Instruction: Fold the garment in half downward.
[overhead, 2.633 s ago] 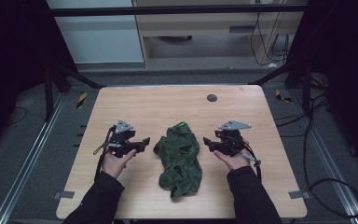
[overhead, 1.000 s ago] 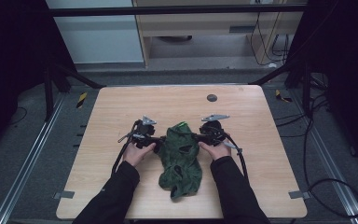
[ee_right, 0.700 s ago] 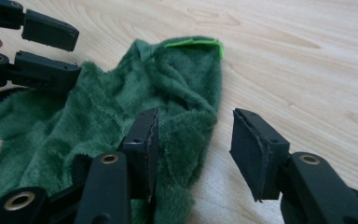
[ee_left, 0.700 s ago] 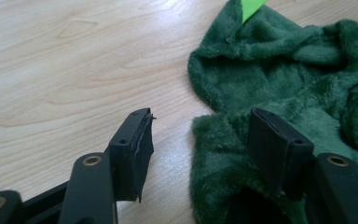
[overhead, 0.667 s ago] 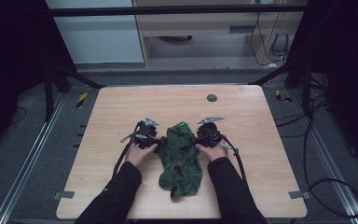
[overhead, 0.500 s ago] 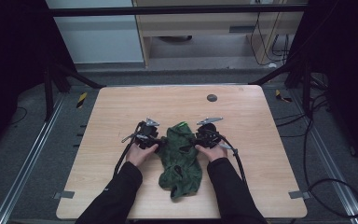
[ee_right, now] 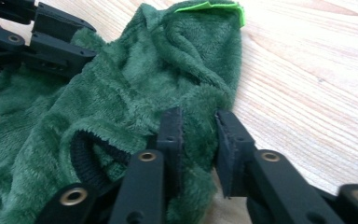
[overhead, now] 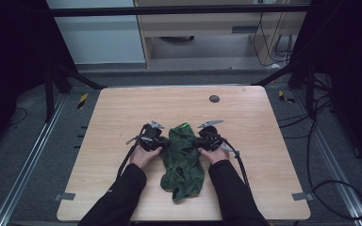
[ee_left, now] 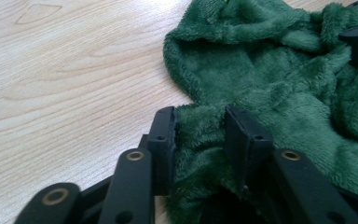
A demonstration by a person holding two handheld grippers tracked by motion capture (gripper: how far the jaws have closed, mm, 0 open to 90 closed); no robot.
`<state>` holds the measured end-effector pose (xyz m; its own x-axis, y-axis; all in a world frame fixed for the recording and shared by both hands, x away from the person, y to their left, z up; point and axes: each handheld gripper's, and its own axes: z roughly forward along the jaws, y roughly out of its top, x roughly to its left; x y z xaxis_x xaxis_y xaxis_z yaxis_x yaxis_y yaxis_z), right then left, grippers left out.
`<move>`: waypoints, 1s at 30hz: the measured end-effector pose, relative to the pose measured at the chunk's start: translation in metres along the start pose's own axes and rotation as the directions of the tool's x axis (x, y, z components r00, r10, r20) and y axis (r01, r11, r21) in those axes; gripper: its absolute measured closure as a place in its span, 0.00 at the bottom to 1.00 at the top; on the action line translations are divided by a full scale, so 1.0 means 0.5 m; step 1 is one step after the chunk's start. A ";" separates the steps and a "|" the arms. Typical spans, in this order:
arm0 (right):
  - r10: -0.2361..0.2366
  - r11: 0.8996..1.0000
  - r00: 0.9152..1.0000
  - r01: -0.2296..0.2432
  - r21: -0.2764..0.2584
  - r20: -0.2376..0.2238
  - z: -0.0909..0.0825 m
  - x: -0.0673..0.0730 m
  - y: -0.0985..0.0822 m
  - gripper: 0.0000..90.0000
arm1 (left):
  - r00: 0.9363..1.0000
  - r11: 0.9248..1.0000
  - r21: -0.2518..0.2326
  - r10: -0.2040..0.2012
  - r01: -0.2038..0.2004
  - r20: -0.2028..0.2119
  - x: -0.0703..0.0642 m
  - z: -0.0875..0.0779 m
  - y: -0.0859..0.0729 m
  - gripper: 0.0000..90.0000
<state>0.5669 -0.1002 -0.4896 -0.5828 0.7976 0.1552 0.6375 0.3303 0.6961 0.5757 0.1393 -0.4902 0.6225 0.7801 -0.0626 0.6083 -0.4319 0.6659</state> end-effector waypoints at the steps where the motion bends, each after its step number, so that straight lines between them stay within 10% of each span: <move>1: 0.000 1.000 1.000 0.000 0.000 0.000 0.000 0.000 0.000 0.85 | 1.000 1.000 0.000 0.000 0.000 0.000 0.000 0.000 0.000 0.75; 30: -0.029 0.994 1.000 0.028 -0.101 -0.004 -0.055 0.010 0.034 0.92 | 1.000 0.997 -0.069 0.018 -0.019 -0.005 -0.014 -0.064 0.050 0.92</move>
<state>0.5610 -0.1045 -0.4575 -0.6028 0.7859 0.1377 0.5663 0.2999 0.7677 0.5706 0.1377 -0.4492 0.6309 0.7745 -0.0462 0.5613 -0.4145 0.7164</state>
